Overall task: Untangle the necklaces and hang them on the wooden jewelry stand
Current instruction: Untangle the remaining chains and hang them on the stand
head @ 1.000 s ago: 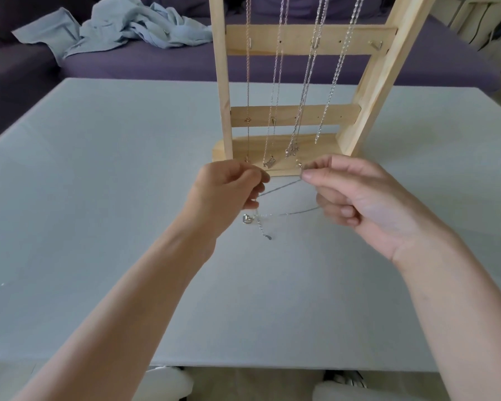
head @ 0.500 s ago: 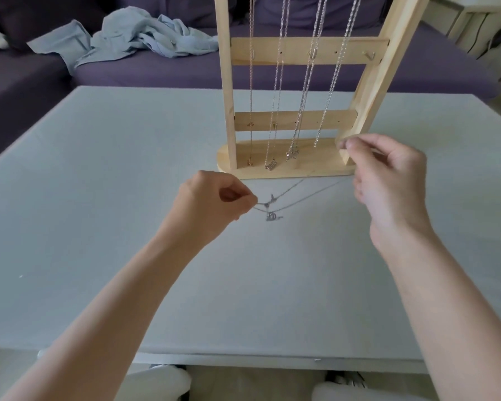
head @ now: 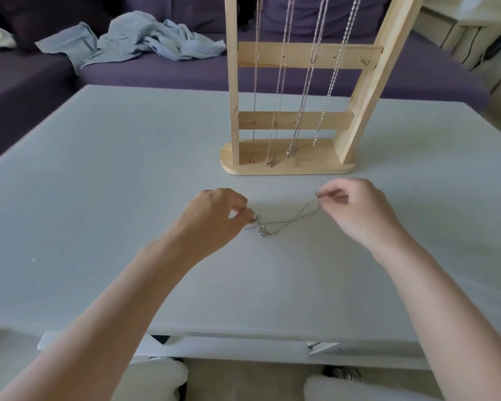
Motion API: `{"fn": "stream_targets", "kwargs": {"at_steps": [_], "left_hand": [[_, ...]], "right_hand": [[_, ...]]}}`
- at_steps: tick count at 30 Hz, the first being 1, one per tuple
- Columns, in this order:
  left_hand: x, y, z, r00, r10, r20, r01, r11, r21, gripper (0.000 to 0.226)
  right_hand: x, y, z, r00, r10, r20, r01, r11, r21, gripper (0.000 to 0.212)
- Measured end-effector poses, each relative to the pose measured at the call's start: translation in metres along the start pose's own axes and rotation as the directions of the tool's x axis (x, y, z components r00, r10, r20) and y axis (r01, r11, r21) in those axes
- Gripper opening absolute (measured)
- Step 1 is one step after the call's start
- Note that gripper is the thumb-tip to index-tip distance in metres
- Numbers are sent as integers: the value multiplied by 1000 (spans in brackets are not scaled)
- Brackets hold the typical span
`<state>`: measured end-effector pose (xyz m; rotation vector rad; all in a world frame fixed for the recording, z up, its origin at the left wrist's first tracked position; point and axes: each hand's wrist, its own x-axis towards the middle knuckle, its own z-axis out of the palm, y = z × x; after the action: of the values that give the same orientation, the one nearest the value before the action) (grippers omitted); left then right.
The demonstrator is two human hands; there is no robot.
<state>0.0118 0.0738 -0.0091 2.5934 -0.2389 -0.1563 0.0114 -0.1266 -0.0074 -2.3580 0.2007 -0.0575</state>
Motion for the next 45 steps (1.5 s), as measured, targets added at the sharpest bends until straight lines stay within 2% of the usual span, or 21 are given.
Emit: {"fn": "stream_targets", "kwargs": {"at_steps": [2, 3, 5, 6, 8, 11, 13, 15, 19, 22, 25, 28, 33, 36, 38, 40, 45], "left_hand": [[1, 5, -2, 996, -84, -3, 80, 960, -267, 23], [1, 9, -4, 992, -120, 25, 118, 884, -451, 24], [0, 17, -7, 992, -90, 84, 123, 700, -703, 26], [0, 20, -8, 994, -58, 93, 108, 631, -768, 27], [0, 24, -10, 996, -20, 82, 79, 539, -838, 29], [2, 26, -14, 997, -40, 72, 82, 428, -900, 32], [3, 26, -17, 994, -66, 81, 101, 391, -915, 32], [4, 25, -17, 992, -96, 84, 115, 392, -913, 30], [8, 22, -14, 990, -144, 13, 88, 533, -841, 18], [8, 24, -14, 997, -71, -16, 30, 608, -793, 10], [8, 28, -14, 999, 3, -43, -35, 633, -773, 7], [9, 30, -15, 993, 1, -118, -87, 679, -729, 12], [9, 32, -14, 985, 10, -170, -125, 719, -683, 17], [9, 33, -14, 995, 1, -95, -71, 678, -732, 16], [10, 33, -14, 998, -40, -45, -13, 591, -807, 17], [11, 34, -15, 995, -84, -54, -3, 516, -857, 17], [12, 35, -14, 994, -42, -97, -54, 589, -807, 14]], "right_hand": [[-3, -2, 0, 995, -102, -16, 101, 991, -85, 20], [-5, -6, 3, 989, -151, 6, 151, 986, -65, 21], [-10, -18, 11, 972, -192, 138, 176, 977, 120, 22], [-12, -25, 15, 953, -212, 214, 159, 957, 242, 24], [-13, -33, 16, 929, -239, 283, 102, 900, 424, 29], [-9, -35, 9, 947, -178, 267, 3, 837, 548, 17], [-7, -34, 6, 962, -131, 239, -40, 799, 600, 9], [-6, -34, 4, 968, -109, 227, -64, 765, 641, 6], [-4, -36, 0, 968, -96, 231, -99, 701, 706, 13], [-5, -38, 1, 964, -102, 244, -98, 719, 688, 16], [-5, -39, 3, 960, -119, 254, -92, 723, 684, 16], [-3, -39, 3, 958, -113, 264, -107, 710, 696, 16], [-3, -37, 1, 947, -137, 290, -91, 752, 653, 9], [-2, -37, -2, 936, -117, 333, -138, 746, 651, 7], [-3, -36, -3, 923, -93, 374, -180, 753, 633, 11], [-4, -36, -2, 921, -52, 386, -194, 798, 571, 14], [-3, -32, -3, 939, -14, 345, -210, 768, 604, 13]]}}
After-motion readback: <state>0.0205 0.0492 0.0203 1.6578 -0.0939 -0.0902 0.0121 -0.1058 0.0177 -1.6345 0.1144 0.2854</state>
